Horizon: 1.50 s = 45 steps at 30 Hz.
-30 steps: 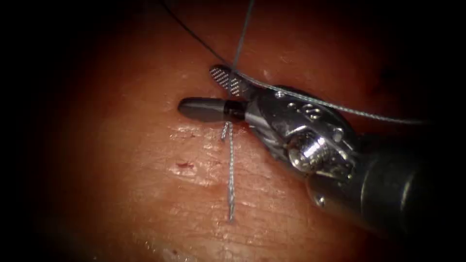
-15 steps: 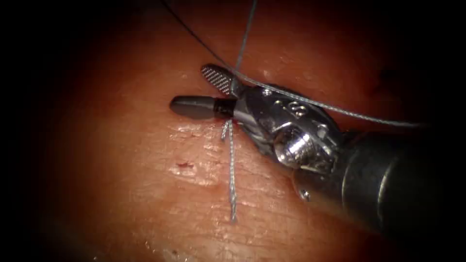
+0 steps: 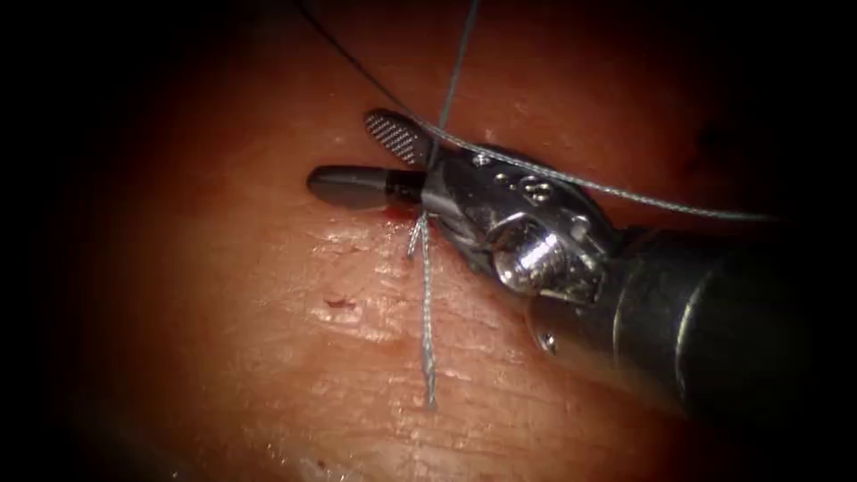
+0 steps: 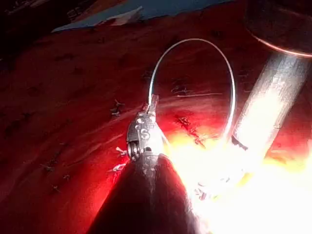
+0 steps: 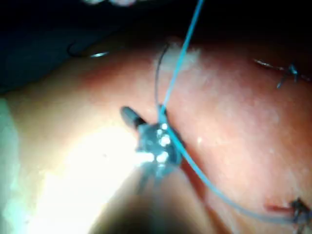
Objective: Wound Closure
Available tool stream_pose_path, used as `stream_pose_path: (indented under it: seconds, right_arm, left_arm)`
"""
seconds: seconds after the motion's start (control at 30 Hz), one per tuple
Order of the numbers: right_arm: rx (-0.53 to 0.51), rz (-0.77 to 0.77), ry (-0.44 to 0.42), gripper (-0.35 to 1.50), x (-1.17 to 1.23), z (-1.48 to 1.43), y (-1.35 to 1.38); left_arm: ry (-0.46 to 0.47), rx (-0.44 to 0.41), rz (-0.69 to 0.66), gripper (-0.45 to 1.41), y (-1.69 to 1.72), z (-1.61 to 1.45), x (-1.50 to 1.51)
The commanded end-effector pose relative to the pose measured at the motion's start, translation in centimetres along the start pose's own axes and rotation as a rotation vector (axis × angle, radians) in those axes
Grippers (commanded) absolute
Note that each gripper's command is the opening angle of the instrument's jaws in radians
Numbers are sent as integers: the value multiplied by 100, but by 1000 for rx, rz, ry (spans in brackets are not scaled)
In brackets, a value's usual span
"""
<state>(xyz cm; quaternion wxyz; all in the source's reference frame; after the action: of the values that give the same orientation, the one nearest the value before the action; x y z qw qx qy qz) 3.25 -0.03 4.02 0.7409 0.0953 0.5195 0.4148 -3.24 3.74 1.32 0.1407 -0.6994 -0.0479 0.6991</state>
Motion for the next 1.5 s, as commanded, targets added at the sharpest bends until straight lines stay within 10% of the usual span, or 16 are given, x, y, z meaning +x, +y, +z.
stream_pose_path:
  seconds: [0.03,0.27,0.37,0.47,1.07,1.13,1.5]
  right_arm:
    - [0,-1,2,131,-1,12,0]
    - [36,-4,-4,99,-5,15,-2]
    - [45,-12,-6,0,-5,14,-3]
    - [49,-19,-4,-35,-5,15,-4]
    - [127,-141,-8,-35,-10,17,-15]
    - [134,-139,3,110,-13,15,-19]
    - [122,-102,29,128,-12,-13,-56]
  left_arm:
    - [2,0,4,-45,-6,6,-1]
    - [3,0,4,-45,-6,6,-1]
    - [4,-3,4,-45,-6,7,-1]
    - [4,-4,4,-45,-6,7,-1]
    - [7,-11,6,-45,-7,4,-4]
    - [-10,22,10,-45,-15,4,-12]
    - [-105,33,59,-45,-42,27,-71]
